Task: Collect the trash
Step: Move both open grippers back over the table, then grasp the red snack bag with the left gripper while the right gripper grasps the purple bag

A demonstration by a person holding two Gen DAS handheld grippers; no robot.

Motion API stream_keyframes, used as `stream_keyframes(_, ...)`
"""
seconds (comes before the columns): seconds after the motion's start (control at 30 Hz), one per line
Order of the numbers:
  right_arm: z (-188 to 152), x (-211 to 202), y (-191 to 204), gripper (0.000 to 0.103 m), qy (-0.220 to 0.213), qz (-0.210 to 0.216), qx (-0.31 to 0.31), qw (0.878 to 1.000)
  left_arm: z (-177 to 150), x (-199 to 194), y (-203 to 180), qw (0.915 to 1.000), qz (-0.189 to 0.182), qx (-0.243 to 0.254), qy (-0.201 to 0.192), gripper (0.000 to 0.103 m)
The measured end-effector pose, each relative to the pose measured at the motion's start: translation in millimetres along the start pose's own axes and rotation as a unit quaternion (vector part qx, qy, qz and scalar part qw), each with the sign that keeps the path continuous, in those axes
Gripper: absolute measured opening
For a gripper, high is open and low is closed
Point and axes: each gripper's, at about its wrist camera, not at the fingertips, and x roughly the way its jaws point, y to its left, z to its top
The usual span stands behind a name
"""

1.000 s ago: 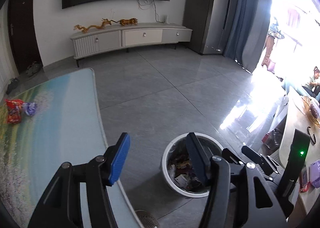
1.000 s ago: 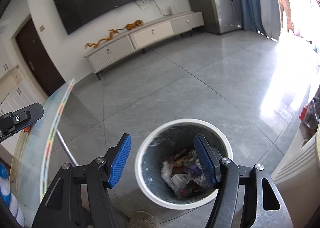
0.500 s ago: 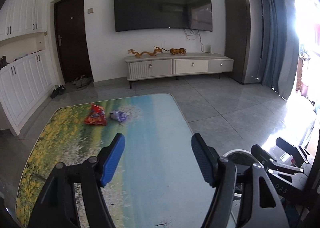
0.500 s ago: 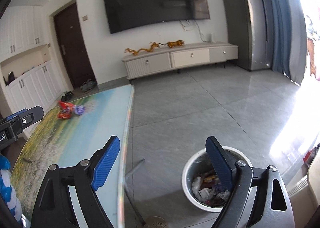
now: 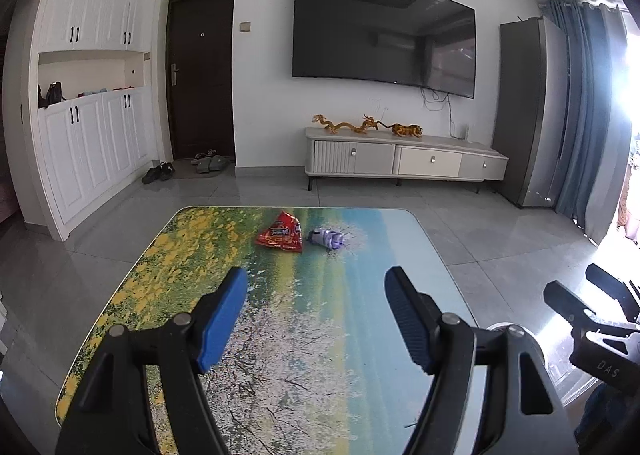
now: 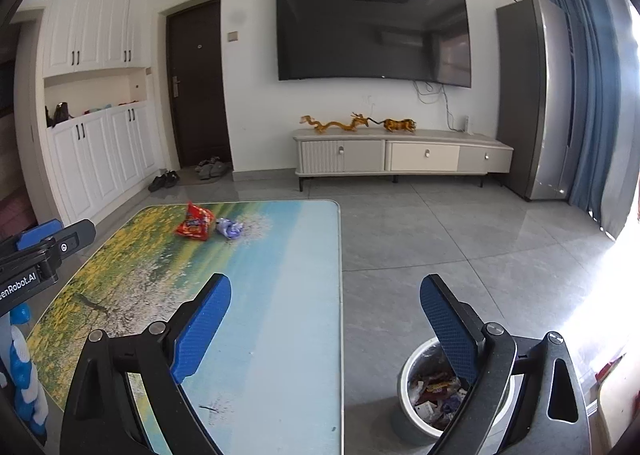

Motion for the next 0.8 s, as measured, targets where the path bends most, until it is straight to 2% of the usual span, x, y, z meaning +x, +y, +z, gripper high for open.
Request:
stream_keyframes(0.2,15.0,37.5,16.2,0.094,0.021,0.040,-0.014,0.999,7.7,47.5,50.6,0.9985,-0.028,-0.036,0.029,0.070)
stream_keyframes(0.33,25.4,85.8,28.7,0.094,0.046,0.087,-0.021,0.995,13.5,105.1,78.2,0.9961,-0.042,-0.044,0.064,0.070)
stream_keyframes(0.43,34.2,127.0,38.5,0.094,0.062,0.115,-0.034,0.991,20.8,151.1,84.8,0.9939,-0.063,-0.035,0.083,0.070)
stream_keyframes(0.53,40.5,172.5,51.7,0.089,0.079,0.149,-0.049,0.984,31.4,197.3,81.7,0.9916,-0.085,-0.012,0.097,0.070)
stream_keyframes(0.63,46.1,216.1,66.3,0.084,0.091,0.187,-0.072,0.976,38.6,238.6,72.4,0.9891,-0.100,0.035,0.103,0.070)
stream_keyframes(0.8,52.6,276.5,87.0,0.083,0.117,0.228,-0.116,0.960,44.7,291.8,72.6,0.9797,-0.134,0.086,0.122,0.070)
